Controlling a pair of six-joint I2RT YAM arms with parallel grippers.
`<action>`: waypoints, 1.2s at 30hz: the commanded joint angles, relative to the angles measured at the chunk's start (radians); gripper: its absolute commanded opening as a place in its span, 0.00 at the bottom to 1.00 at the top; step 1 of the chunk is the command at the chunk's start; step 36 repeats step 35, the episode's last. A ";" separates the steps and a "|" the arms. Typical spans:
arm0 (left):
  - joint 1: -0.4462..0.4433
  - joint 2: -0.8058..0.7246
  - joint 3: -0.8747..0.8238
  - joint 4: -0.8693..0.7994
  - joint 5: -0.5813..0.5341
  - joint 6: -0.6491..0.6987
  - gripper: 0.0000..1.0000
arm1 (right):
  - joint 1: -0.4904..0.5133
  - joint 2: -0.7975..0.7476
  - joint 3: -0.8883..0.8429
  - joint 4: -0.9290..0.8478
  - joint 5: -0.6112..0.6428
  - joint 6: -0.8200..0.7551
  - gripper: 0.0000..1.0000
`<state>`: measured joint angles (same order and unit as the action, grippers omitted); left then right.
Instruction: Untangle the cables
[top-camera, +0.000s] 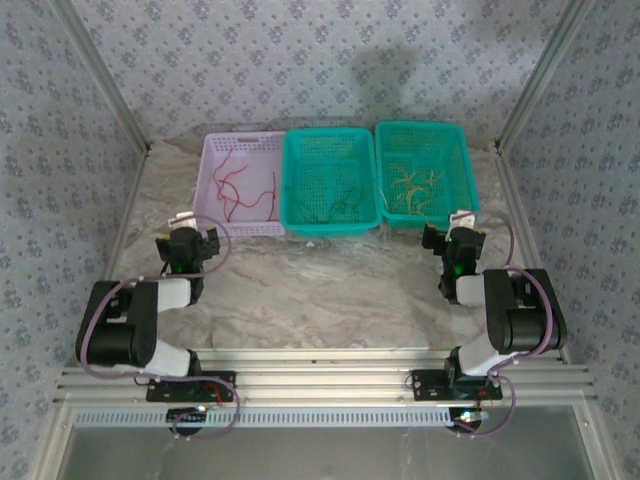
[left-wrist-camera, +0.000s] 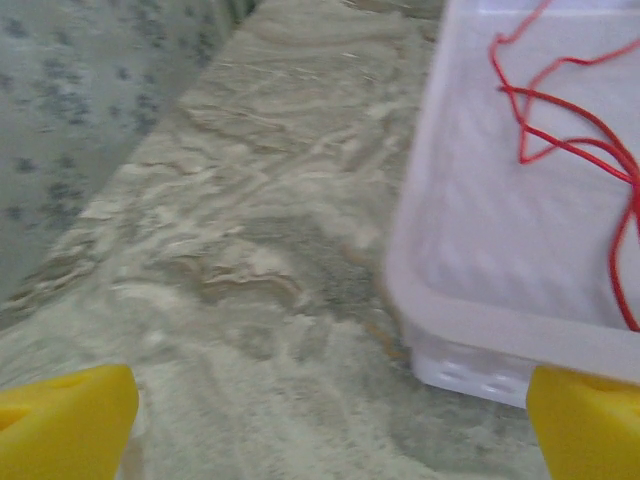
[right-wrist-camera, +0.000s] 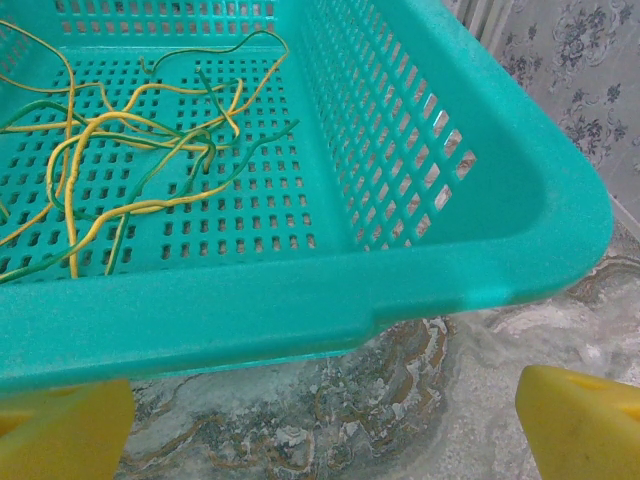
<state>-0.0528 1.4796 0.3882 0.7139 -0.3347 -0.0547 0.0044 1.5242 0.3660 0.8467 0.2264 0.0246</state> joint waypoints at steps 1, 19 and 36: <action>0.032 0.067 0.000 0.172 0.106 0.009 1.00 | -0.002 0.001 -0.003 0.025 -0.006 -0.020 1.00; 0.036 0.055 0.008 0.134 0.119 0.003 1.00 | -0.002 0.001 -0.003 0.024 -0.006 -0.020 1.00; 0.057 0.053 0.010 0.127 0.174 0.000 1.00 | -0.003 0.001 -0.003 0.023 -0.007 -0.020 1.00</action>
